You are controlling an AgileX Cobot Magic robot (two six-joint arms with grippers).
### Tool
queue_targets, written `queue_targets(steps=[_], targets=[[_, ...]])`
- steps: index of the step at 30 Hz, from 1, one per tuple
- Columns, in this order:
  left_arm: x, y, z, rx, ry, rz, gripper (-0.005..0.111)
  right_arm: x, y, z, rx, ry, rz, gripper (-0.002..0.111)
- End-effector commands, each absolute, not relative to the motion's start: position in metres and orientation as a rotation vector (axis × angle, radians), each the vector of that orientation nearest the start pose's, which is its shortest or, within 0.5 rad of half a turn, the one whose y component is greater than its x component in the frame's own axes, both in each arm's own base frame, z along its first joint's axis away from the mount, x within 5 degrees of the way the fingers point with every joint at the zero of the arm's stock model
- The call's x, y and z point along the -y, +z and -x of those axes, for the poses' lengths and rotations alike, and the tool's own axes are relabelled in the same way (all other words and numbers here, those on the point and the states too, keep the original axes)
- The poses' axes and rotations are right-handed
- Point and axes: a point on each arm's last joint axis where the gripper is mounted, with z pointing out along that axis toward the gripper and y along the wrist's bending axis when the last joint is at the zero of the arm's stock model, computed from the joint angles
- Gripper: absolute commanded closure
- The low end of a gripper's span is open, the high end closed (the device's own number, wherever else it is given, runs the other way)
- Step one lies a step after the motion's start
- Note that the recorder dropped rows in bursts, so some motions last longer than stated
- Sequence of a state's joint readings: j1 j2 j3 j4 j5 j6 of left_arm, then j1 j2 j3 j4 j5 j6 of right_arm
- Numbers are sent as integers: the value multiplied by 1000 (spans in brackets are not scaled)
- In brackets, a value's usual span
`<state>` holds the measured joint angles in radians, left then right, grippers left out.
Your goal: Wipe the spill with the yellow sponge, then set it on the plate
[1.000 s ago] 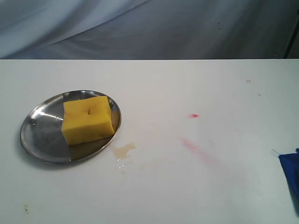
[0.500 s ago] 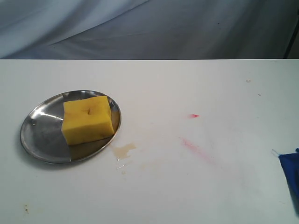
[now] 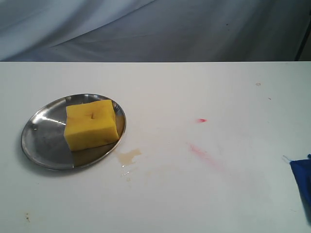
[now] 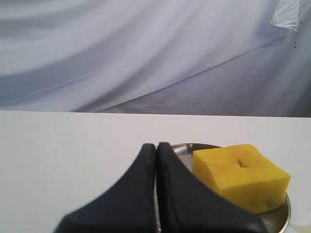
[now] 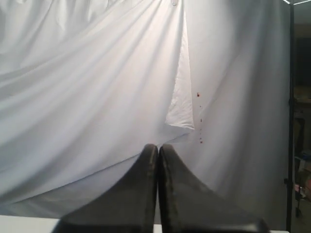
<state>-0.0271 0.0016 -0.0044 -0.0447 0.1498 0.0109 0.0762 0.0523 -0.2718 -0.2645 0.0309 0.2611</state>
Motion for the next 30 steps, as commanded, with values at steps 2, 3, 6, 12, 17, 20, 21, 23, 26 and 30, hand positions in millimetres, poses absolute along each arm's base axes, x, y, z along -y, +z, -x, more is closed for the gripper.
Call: queue_targets(steps=[2,3,6,12,17,20,21,23,26,30], targets=[[2,200,-56,-1629,-53,1,105,1,280,-37,-1417,-54,86,108],[2,200,-56,-1629,-53,1,105,1,278,-37,-1437,-62,96,108],[2,200,-56,-1629,-53,1,105,0,261,-40,-1568,-7,76,108],[2,200,-56,-1629,-53,1,105,-5,211,-55,-1570,195,-60,108],[2,200,-56,-1629,-53,1,105,-5,205,-56,-1570,3,127,108],[2,200,-56,-1629,-53,1,105,-5,205,-56,-1572,1,129,108],[2,200,-56,-1629,-53,1,105,-5,205,-56,-1572,1,129,108],[2,200,-56,-1629,-53,1,105,-5,205,-56,-1572,1,129,108],[2,200,-56,-1629,-53,1,105,-5,205,-56,-1572,1,129,108],[2,200,-56,-1629,-53,1,105,-5,205,-56,-1572,1,129,108]])
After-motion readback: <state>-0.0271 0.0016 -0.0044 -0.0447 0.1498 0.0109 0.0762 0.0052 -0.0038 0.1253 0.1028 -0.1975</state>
